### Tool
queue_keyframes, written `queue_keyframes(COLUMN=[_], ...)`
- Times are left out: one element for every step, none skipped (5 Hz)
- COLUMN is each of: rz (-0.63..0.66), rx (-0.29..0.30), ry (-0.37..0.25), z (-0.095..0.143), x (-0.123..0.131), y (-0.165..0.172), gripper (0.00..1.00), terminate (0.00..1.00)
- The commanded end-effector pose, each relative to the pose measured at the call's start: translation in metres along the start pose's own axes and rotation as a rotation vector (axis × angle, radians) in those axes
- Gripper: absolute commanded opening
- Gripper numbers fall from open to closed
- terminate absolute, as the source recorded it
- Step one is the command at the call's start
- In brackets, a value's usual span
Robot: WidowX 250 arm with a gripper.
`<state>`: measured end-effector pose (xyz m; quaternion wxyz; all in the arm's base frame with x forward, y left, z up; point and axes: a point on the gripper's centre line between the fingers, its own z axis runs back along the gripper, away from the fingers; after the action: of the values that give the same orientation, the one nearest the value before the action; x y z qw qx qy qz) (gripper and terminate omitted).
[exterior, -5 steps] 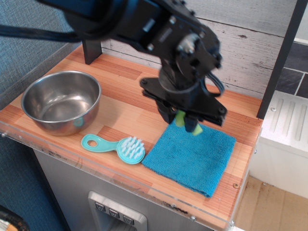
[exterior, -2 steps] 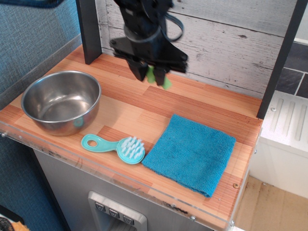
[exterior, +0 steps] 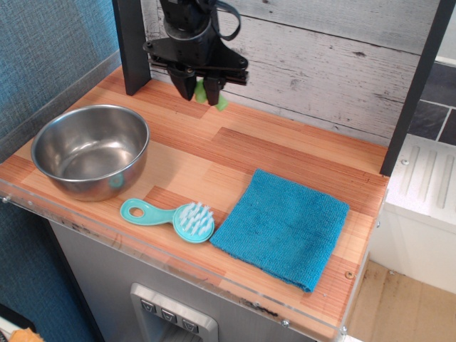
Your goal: Put broccoli behind bowl
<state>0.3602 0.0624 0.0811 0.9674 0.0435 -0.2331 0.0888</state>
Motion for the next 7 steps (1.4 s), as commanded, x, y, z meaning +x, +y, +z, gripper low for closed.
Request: queue_keyframes(rz=[0.036, 0.038, 0.047, 0.062, 0.087, 0.094, 0.089], rx=[0.025, 0.031, 0.024, 0.028, 0.031, 0.029, 0.024], ry=[-0.002, 0.03, 0.057, 0.071, 0.073, 0.052, 0.049], z=[-0.025, -0.041, -0.051, -0.051, -0.047, -0.044, -0.043], x=[0.016, 0.016, 0.011, 0.008, 0.007, 0.006, 0.008], y=[0.043, 0.058, 0.067, 0.066, 0.061, 0.056, 0.054], gripper=[0.0, 0.0, 0.0, 1.0, 1.0, 1.0, 1.0], terminate=[0.0, 0.0, 0.0, 0.0, 0.0, 0.0, 0.0])
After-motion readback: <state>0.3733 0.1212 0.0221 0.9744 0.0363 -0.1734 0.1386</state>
